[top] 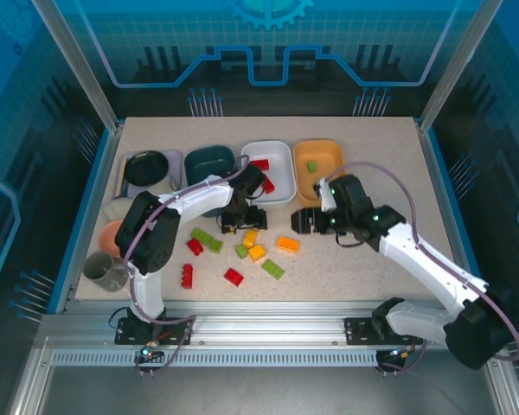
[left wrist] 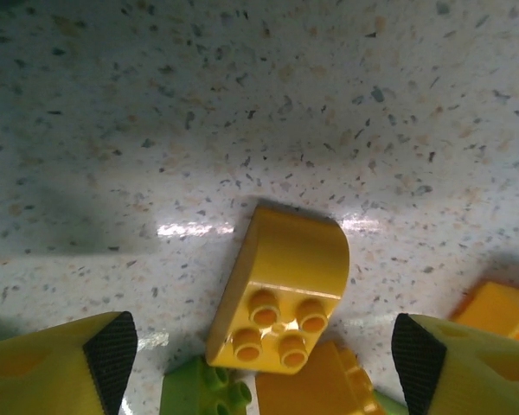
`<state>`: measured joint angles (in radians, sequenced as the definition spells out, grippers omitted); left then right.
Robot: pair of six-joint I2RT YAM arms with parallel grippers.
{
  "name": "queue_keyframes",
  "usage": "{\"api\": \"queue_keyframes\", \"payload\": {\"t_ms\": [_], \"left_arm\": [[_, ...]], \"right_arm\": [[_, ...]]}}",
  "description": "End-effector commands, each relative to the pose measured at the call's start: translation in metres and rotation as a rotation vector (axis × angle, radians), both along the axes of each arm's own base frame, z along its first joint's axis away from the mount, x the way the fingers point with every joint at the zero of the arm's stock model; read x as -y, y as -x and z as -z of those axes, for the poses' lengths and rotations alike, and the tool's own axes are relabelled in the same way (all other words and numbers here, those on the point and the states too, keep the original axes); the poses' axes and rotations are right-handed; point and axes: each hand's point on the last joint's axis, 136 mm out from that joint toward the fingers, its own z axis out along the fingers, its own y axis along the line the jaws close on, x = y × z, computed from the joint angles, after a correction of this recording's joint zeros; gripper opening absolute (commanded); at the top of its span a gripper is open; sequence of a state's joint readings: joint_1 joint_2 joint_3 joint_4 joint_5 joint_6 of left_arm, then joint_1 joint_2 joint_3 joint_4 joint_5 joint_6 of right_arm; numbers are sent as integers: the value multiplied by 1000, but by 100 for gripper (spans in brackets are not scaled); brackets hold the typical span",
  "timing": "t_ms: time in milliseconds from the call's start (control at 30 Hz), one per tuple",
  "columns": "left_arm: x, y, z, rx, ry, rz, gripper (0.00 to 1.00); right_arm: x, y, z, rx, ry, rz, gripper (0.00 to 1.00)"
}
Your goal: Sort the legos into containers by color
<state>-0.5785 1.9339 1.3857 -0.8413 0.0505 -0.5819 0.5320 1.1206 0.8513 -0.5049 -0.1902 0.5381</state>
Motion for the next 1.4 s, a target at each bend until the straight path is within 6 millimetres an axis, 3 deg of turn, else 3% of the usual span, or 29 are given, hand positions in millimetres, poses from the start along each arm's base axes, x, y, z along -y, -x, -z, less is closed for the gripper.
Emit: {"api": "queue_keyframes", "payload": {"t_ms": [0, 167, 400, 500, 700, 900, 1033, 1200, 1300, 1367], "left_arm": [[3, 0, 2, 4, -30, 83, 78], [10, 4, 16, -15, -34, 108, 64], [10, 8, 27, -19, -91, 123, 45], [6, 6, 23, 7, -113, 118, 39], [1, -2, -2, 93, -124, 109, 36], [-3, -10, -47, 185, -112, 81, 36], [-18, -18, -80, 238, -111, 33, 36], [-55, -51, -106, 281, -83, -81, 37], [-80, -80, -107, 293, -100, -129, 37], [-96, -100, -102, 294, -122, -159, 37]], "right_arm": [[0, 19, -5, 22, -59, -22, 77], [19, 35, 1, 5, -36, 28, 77], [17, 31, 2, -8, -50, 51, 76], [16, 30, -1, -5, -52, 49, 76], [15, 29, -4, 4, -46, 37, 76], [11, 25, -9, 10, -52, 31, 75], [7, 20, -16, 26, -58, 22, 75], [-16, 7, -26, 57, -99, -26, 75], [-41, -4, -31, 97, -117, -70, 76], [-60, -15, -45, 145, -128, -99, 76]]}}
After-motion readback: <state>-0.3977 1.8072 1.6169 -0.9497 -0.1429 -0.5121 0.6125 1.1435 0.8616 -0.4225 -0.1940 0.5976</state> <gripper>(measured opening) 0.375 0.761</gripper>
